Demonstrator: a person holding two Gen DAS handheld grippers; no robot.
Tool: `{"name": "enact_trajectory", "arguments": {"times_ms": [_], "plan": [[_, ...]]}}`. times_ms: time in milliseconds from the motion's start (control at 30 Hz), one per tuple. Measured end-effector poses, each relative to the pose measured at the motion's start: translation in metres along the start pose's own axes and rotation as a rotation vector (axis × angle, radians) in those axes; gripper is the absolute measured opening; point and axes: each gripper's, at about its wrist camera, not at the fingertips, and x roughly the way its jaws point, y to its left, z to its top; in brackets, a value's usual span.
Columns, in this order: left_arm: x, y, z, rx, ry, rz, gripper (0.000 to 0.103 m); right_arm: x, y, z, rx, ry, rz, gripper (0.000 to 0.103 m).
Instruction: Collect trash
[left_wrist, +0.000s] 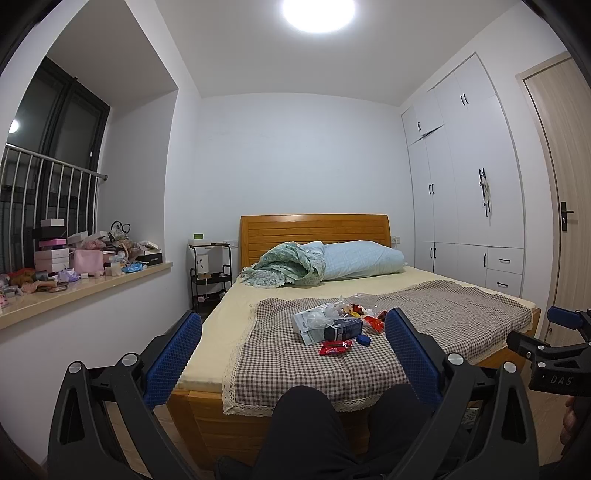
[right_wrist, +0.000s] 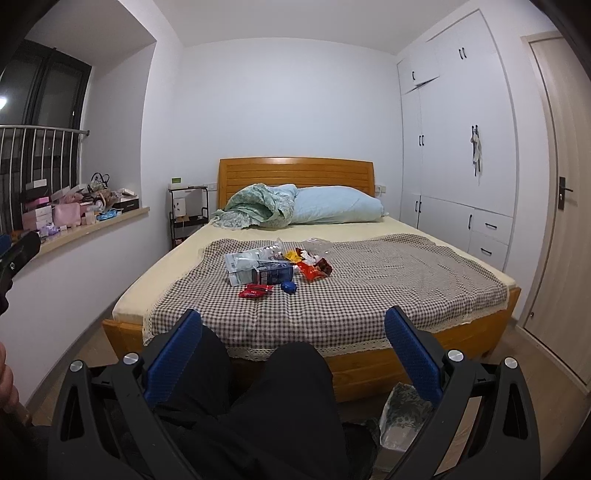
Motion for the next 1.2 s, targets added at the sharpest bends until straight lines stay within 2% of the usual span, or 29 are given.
{"name": "enact_trajectory", "arguments": {"times_ms": [833, 1200], "plan": [[-0.0012, -0.0005, -0.0032, 0.005, -0.001, -0.008, 0.096, 0.001, 0.0036, -0.0005, -0.023, 0.011, -0.007, 0.095], [0.0073, 0.0015, -0.0045, -0.007, 0.03, -0.012, 0.096, 0.01, 0.0006, 0.0007, -0.03, 0.022, 0.01, 0.095]]}}
